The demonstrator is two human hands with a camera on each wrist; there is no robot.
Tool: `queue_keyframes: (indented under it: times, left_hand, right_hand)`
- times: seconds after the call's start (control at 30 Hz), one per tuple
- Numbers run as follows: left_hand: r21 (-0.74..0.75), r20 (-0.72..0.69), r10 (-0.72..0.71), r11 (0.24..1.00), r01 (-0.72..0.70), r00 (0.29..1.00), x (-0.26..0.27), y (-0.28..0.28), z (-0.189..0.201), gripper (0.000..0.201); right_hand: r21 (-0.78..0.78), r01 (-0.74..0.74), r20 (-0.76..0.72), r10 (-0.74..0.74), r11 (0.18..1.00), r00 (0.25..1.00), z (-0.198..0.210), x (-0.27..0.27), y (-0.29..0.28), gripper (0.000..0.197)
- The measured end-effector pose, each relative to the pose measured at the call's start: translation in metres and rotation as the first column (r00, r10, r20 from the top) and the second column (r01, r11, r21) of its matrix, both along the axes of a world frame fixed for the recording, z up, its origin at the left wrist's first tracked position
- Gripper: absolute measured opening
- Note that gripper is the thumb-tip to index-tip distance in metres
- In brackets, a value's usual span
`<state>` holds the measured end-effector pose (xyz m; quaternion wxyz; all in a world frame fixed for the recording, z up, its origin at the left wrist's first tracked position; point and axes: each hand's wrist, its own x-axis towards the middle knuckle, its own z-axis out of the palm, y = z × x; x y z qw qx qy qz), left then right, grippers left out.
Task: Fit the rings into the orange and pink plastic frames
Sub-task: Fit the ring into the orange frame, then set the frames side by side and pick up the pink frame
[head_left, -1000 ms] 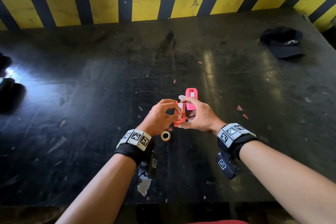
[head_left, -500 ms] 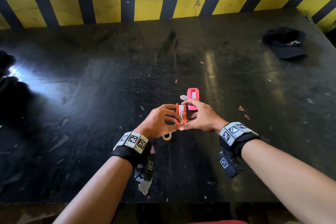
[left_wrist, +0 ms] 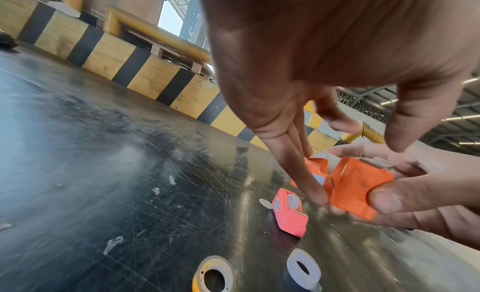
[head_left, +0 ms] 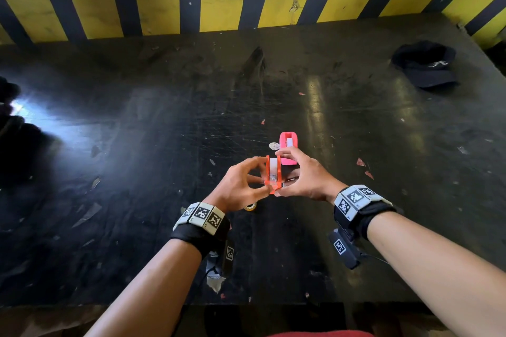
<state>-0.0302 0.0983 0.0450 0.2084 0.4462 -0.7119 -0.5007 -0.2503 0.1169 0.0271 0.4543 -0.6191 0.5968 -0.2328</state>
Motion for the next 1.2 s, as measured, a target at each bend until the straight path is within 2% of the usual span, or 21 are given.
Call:
queue_keyframes:
  times: [0.13, 0.3, 0.4, 0.53, 0.63, 0.77, 0.83, 0.93, 1.0, 1.07, 1.2]
  left_hand:
    - [0.027, -0.036, 0.039, 0.999, -0.038, 0.999, -0.001, 0.001, 0.002, 0.053]
    - [-0.025, 0.066, 0.014, 1.000, -0.013, 0.998, 0.004, -0.002, -0.004, 0.088]
    - [-0.004, 0.131, -0.029, 1.000, 0.030, 0.991, 0.007, -0.007, -0.010, 0.104]
    - [0.029, 0.186, -0.055, 0.998, 0.051, 0.981, 0.006, -0.011, -0.013, 0.103]
    - [0.055, 0.204, -0.067, 0.997, 0.057, 0.977, 0.003, -0.014, -0.016, 0.101]
    - [0.032, 0.217, -0.037, 0.999, 0.031, 0.975, -0.003, -0.027, -0.019, 0.098]
    - [0.012, 0.221, -0.014, 1.000, 0.011, 0.975, -0.006, -0.036, -0.021, 0.096]
    - [-0.011, 0.252, 0.031, 1.000, -0.030, 0.967, -0.009, -0.057, -0.026, 0.099]
    - [-0.012, 0.287, 0.036, 0.999, -0.034, 0.957, -0.013, -0.073, -0.033, 0.102]
    - [-0.012, 0.326, 0.029, 1.000, -0.026, 0.945, -0.017, -0.089, -0.044, 0.104]
    - [0.008, 0.380, 0.012, 1.000, -0.017, 0.925, -0.028, -0.114, -0.070, 0.105]
  right_hand:
    - [-0.012, 0.005, 0.034, -0.004, 1.000, 0.999, 0.001, -0.001, 0.001, 0.097]
    - [-0.021, -0.010, 0.029, 0.010, 1.000, 1.000, 0.002, 0.002, 0.003, 0.101]
    - [-0.021, -0.054, 0.019, 0.055, 0.998, 0.998, 0.001, 0.004, 0.003, 0.105]
    - [0.047, -0.107, 0.046, 0.105, 0.993, 0.993, -0.002, 0.005, 0.003, 0.110]
    - [0.113, -0.108, 0.101, 0.097, 0.988, 0.990, -0.008, 0.005, 0.003, 0.117]
    - [0.132, -0.104, 0.103, 0.091, 0.986, 0.991, -0.013, 0.001, -0.004, 0.120]
    - [0.099, -0.064, 0.046, 0.060, 0.993, 0.997, -0.015, -0.002, -0.013, 0.114]
    - [-0.021, 0.045, -0.134, -0.048, 0.999, 0.990, -0.022, -0.014, -0.033, 0.098]
    - [-0.044, 0.081, -0.240, -0.089, 0.996, 0.967, -0.029, -0.027, -0.050, 0.093]
    - [-0.008, 0.080, -0.337, -0.078, 0.997, 0.938, -0.038, -0.040, -0.067, 0.097]
    - [0.068, 0.023, -0.474, 0.012, 0.997, 0.881, -0.063, -0.056, -0.094, 0.116]
